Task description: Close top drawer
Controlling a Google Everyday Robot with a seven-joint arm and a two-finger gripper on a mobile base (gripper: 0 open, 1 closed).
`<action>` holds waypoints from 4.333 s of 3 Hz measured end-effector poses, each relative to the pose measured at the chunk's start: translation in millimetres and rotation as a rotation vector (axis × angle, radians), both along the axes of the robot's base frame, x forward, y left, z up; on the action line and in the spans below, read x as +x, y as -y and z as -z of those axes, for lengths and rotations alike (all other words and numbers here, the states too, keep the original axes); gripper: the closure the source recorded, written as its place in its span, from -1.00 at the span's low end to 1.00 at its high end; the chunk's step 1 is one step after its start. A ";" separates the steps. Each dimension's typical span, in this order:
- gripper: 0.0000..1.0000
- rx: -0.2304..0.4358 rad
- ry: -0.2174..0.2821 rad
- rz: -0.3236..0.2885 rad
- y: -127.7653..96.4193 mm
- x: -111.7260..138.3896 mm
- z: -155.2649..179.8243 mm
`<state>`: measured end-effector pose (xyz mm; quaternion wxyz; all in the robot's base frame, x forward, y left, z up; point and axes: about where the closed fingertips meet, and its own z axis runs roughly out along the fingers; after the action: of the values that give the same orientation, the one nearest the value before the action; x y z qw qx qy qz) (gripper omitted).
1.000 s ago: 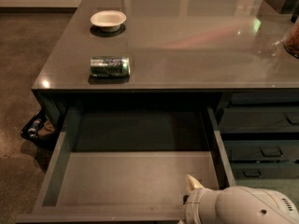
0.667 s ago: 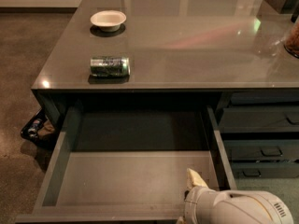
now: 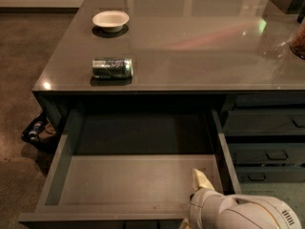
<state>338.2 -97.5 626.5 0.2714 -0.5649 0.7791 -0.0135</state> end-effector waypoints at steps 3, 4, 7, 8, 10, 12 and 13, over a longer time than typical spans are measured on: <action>-1.00 0.019 0.182 0.051 9.1 35.4 -36.1; -1.00 0.028 0.242 0.068 12.8 49.8 -55.1; -1.00 0.020 0.341 0.065 32.4 67.4 -72.5; -1.00 0.023 0.380 0.067 41.0 81.2 -80.6; -1.00 0.058 0.406 0.010 23.5 107.1 -75.5; -1.00 0.087 0.437 -0.078 -7.8 132.8 -75.4; -1.00 0.097 0.450 -0.103 -16.7 142.0 -76.3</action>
Offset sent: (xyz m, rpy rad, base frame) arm 0.0879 0.0365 -0.0040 0.0024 -0.2504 -0.1007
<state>480.2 -80.8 702.8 0.4655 -0.5729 0.6689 -0.0881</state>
